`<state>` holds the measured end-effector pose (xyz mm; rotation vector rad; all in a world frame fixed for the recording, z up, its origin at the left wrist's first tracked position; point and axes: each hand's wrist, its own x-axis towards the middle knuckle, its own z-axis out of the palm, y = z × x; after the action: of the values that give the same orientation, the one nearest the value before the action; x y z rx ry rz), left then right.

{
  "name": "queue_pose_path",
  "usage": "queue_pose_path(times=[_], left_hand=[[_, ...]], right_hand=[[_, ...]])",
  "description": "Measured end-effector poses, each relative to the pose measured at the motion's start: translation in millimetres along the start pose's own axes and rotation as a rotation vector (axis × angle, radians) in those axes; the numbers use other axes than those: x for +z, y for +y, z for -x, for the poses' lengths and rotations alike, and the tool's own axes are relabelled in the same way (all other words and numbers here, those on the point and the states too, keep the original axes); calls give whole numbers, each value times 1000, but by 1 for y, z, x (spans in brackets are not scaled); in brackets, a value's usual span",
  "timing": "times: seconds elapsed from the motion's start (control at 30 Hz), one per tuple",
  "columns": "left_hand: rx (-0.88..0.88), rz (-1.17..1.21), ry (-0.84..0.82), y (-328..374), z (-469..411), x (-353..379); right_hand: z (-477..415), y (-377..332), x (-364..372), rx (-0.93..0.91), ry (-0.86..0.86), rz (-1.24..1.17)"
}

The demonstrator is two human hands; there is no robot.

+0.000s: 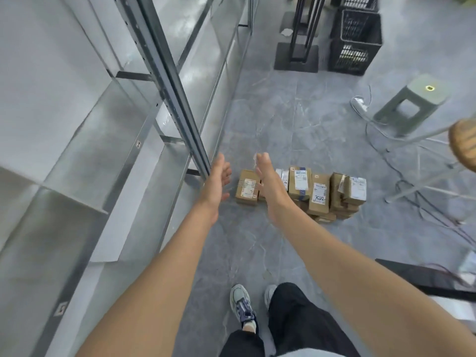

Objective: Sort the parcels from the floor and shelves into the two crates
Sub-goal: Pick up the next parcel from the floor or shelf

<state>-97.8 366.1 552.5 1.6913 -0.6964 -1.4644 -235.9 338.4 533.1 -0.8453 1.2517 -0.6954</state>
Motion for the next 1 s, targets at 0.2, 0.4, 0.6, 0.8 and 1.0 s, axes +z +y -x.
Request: queue_pose_path(times=[0.2,0.4,0.6,0.8,1.0], left_hand=[[-118,-62,-29,0,-84,13],[-223,-126,-12,3,-190,43],[-320,-181,37,-33,-296,68],[-463,-201,27,-110,-391,70],[-548,-282,-6,-194,-483,67]], right_hand=[[-86,16,-22,131,75,-6],[-185,40,-55,246,85,-26],[-282,78,-79,376,65,-4],[-365,141,-89,474,97,-18],[-451,217,-89,579,158,-16]])
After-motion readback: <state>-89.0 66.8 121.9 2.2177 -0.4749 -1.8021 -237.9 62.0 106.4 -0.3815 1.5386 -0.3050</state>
